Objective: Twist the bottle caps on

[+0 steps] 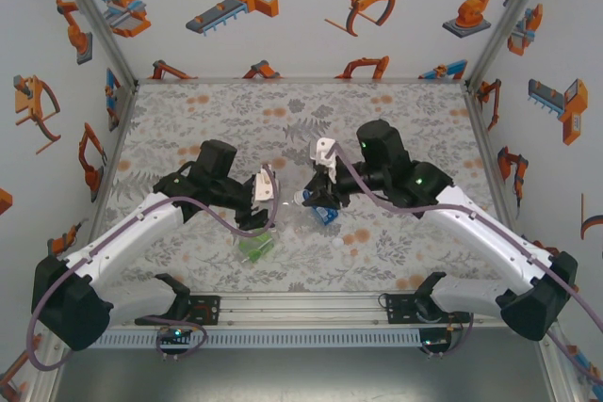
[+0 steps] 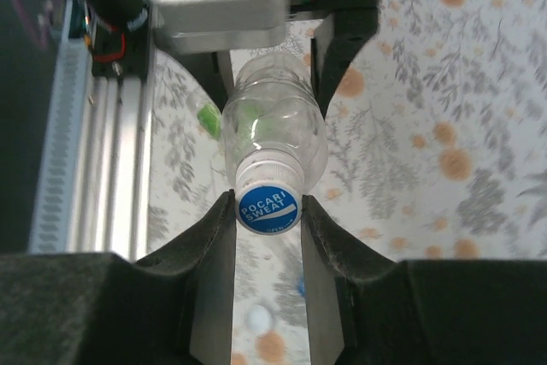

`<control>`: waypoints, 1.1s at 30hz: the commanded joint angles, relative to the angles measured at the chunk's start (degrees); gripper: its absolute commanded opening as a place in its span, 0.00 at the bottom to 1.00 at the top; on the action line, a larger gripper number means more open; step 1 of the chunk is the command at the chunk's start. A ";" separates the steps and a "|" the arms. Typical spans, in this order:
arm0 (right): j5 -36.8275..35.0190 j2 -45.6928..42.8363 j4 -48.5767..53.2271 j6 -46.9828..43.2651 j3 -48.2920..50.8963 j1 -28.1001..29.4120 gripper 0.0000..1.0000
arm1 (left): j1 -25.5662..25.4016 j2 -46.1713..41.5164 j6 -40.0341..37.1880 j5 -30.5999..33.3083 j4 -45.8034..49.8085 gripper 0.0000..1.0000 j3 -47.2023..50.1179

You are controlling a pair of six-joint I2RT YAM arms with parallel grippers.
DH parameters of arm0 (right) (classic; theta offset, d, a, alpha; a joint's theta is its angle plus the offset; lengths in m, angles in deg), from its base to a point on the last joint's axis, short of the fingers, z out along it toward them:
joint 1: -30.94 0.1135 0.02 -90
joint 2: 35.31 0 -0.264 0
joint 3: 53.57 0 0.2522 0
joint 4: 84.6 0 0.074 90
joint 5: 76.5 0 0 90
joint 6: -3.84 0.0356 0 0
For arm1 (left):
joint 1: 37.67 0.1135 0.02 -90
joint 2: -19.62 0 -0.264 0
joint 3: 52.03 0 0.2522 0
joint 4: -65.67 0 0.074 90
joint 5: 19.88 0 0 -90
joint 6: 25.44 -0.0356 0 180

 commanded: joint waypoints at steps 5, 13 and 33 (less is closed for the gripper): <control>-20.22 -0.47 -2.85 50.01 2.35 -0.11 0.00 | -0.79 -0.31 1.45 -0.10 -2.10 0.00 -0.02; -15.94 2.04 -9.58 89.45 7.15 -0.11 0.00 | -1.08 -0.09 3.54 1.94 -3.88 0.00 -0.86; -22.74 -6.87 1.01 40.47 0.03 -0.19 0.66 | -1.65 3.15 -0.85 3.15 -1.42 0.00 -3.56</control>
